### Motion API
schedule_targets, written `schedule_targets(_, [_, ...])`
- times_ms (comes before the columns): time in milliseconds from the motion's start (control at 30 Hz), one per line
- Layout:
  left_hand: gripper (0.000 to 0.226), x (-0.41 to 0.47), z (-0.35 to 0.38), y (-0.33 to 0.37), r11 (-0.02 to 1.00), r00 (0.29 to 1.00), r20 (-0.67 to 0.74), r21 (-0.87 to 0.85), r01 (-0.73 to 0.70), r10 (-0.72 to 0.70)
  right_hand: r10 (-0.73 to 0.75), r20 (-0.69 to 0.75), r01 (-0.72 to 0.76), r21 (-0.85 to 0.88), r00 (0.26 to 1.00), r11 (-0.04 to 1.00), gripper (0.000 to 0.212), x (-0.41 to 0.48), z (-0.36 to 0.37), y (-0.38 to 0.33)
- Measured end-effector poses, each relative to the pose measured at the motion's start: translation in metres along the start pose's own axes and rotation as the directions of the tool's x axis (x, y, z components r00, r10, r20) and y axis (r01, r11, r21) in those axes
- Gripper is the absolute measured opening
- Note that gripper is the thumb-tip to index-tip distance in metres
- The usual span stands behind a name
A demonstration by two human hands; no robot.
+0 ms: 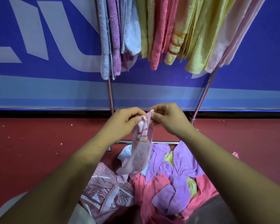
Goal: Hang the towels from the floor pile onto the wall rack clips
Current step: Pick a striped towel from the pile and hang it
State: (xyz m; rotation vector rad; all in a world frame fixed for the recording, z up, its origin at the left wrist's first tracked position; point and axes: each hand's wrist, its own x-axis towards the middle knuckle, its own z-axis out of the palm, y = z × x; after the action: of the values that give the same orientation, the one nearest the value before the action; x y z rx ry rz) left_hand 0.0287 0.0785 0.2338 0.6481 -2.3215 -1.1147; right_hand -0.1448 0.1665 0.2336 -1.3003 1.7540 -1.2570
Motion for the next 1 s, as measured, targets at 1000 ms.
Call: schedule_targets(1000, [0.025, 0.001, -0.019, -0.030, 0.955, 0.988, 0.127, 0.293, 0.046, -0.087, -0.127, -0.165, 0.117, -0.068, 0.978, 0.991, 0.013, 0.009, -0.029, 0.000])
